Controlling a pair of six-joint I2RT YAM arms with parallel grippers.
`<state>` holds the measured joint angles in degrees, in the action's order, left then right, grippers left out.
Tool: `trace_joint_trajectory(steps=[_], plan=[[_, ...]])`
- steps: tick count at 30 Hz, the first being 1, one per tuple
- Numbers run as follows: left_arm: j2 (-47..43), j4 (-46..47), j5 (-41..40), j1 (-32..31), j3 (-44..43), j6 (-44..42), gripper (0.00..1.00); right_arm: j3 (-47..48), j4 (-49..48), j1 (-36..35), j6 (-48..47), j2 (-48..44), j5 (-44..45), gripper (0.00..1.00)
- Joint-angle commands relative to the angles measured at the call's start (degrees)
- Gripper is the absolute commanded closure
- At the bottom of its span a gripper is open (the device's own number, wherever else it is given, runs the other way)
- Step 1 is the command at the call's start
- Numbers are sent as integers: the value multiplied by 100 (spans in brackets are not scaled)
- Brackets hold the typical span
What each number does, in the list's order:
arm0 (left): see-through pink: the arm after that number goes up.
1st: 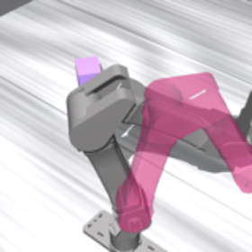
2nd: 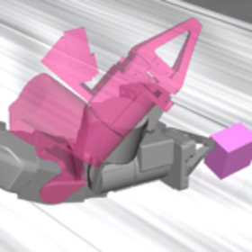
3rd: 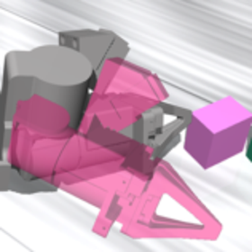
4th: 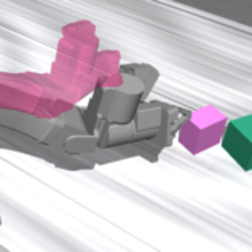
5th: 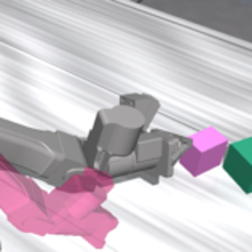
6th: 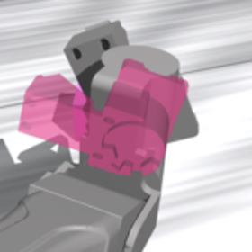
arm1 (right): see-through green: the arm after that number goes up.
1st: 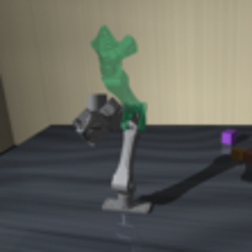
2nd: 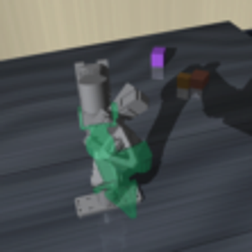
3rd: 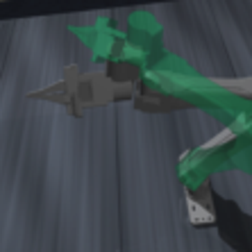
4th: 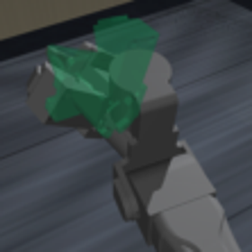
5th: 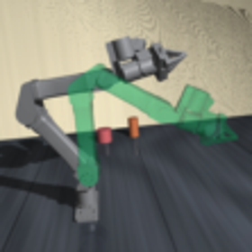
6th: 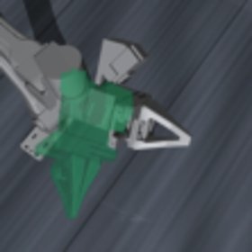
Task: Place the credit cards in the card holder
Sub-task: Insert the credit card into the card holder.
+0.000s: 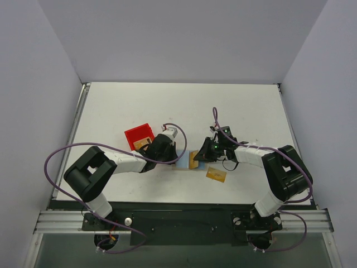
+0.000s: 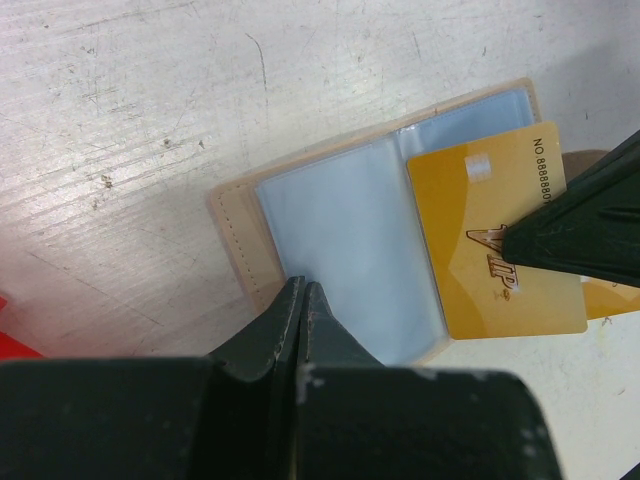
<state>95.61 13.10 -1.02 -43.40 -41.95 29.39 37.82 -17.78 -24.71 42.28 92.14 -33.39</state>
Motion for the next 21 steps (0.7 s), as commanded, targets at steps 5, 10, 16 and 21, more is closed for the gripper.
trace_joint_trajectory(steps=[5, 10, 16, 21], plan=[[115, -203, 31, 7, 47, -38, 100, -56, -103, 45, 70, -161, -115, 100], [115, -203, 31, 16, 73, -47, 100, -65, -156, 54, 105, -222, -142, 100], [98, -203, 31, 16, 73, -29, 100, -56, -182, 63, 131, -275, -151, 100], [98, -212, 23, 15, 82, -38, 100, -56, -208, 63, 140, -310, -186, 100]])
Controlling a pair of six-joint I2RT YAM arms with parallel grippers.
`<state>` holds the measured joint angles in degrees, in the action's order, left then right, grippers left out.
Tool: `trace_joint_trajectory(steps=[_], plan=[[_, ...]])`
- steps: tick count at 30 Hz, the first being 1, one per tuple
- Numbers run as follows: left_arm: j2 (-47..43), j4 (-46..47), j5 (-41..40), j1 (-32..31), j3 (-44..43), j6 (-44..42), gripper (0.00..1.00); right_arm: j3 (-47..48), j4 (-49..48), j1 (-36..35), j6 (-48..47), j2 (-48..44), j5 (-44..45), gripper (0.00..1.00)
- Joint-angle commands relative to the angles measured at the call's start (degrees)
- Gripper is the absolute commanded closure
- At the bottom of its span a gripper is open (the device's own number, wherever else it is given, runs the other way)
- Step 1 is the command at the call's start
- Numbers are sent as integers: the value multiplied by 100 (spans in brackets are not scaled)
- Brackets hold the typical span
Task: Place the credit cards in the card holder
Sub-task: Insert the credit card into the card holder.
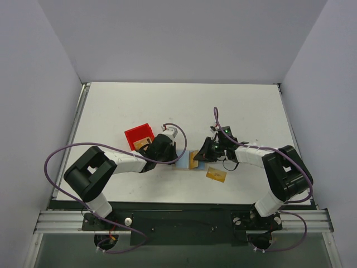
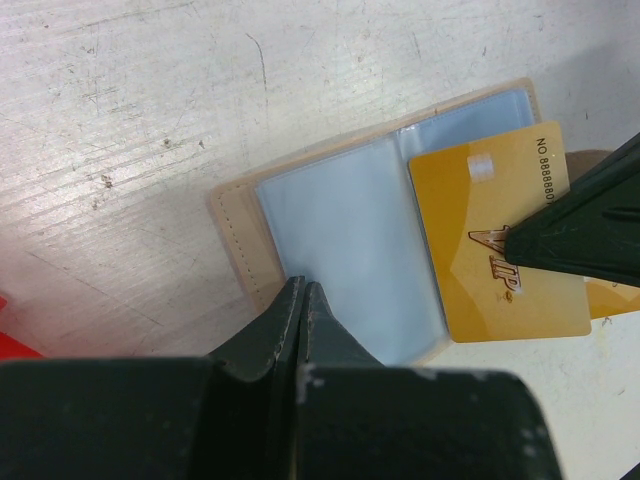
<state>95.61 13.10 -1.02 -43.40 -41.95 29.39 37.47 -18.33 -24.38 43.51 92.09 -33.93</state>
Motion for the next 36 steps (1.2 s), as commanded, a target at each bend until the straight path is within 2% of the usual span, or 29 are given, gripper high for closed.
trace_joint_trajectory(steps=[1, 36], plan=[[115, -203, 23, 7, 73, -30, 100, -12, -154, 30, 18, -315, -122, 100], [142, -220, 49, 16, 38, -21, 100, -12, -303, 30, 26, 89, -87, 100]])
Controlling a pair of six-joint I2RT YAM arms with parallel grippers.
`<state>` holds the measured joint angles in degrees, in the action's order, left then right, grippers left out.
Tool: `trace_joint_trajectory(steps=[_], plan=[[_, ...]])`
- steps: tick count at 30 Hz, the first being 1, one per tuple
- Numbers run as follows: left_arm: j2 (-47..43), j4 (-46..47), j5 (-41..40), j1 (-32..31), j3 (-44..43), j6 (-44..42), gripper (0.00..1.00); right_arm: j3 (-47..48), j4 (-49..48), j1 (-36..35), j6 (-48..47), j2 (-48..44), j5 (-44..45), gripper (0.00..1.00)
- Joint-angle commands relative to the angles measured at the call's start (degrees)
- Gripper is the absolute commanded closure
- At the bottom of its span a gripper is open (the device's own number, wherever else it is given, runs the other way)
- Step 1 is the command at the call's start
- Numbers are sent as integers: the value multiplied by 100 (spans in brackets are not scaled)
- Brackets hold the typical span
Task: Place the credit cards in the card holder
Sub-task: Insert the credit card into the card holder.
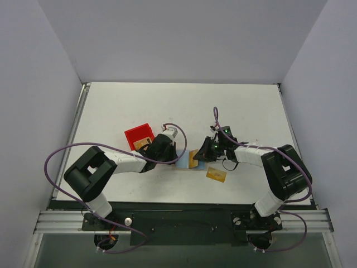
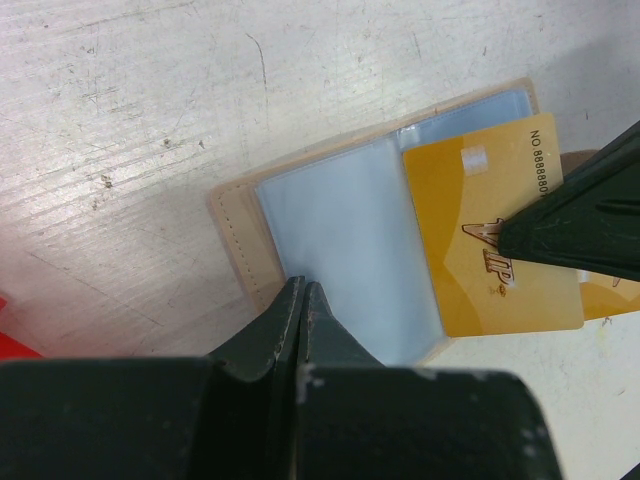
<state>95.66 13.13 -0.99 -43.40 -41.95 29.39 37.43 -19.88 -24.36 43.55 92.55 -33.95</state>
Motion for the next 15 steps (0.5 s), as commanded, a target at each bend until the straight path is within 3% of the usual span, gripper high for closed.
trace_joint_trajectory(steps=[1, 15], plan=[[137, -223, 55, 15, 38, -29, 100, 1, -148, 28, 22, 44, -85, 100], [155, -223, 64, 15, 21, -29, 100, 45, -183, 28, 48, 61, -164, 100]])
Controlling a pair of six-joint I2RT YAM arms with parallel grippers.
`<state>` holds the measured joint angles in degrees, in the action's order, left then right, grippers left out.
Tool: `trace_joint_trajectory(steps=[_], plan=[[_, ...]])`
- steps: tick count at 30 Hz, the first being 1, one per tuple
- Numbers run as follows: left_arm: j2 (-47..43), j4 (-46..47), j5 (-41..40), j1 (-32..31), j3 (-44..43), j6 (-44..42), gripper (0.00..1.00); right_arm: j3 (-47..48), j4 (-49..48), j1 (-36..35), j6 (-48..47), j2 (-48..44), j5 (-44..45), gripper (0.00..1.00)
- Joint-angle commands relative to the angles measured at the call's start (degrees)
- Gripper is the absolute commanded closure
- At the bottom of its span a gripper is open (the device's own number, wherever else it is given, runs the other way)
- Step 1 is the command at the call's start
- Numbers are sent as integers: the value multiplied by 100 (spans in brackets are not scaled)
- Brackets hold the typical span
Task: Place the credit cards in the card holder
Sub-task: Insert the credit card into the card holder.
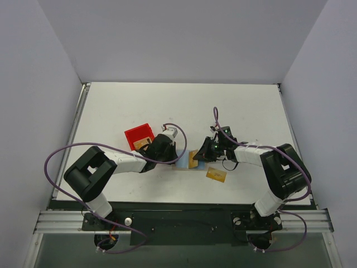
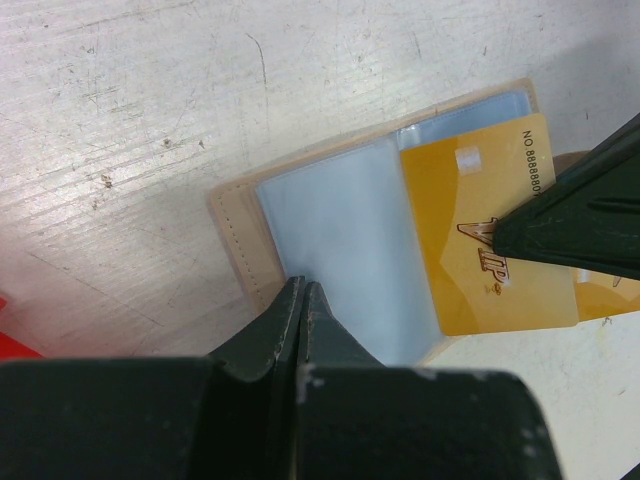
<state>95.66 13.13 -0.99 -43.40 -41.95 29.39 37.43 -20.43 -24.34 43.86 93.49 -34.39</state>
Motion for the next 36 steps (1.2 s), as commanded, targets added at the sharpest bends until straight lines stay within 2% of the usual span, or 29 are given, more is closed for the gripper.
trace_joint_trajectory(steps=[1, 36], plan=[[155, -223, 64, 24, 3, -29, 100, 45, -128, 26, 18, -33, -112, 100], [181, -214, 73, 24, 29, -12, 100, 71, 39, 26, -97, -332, -24, 100]])
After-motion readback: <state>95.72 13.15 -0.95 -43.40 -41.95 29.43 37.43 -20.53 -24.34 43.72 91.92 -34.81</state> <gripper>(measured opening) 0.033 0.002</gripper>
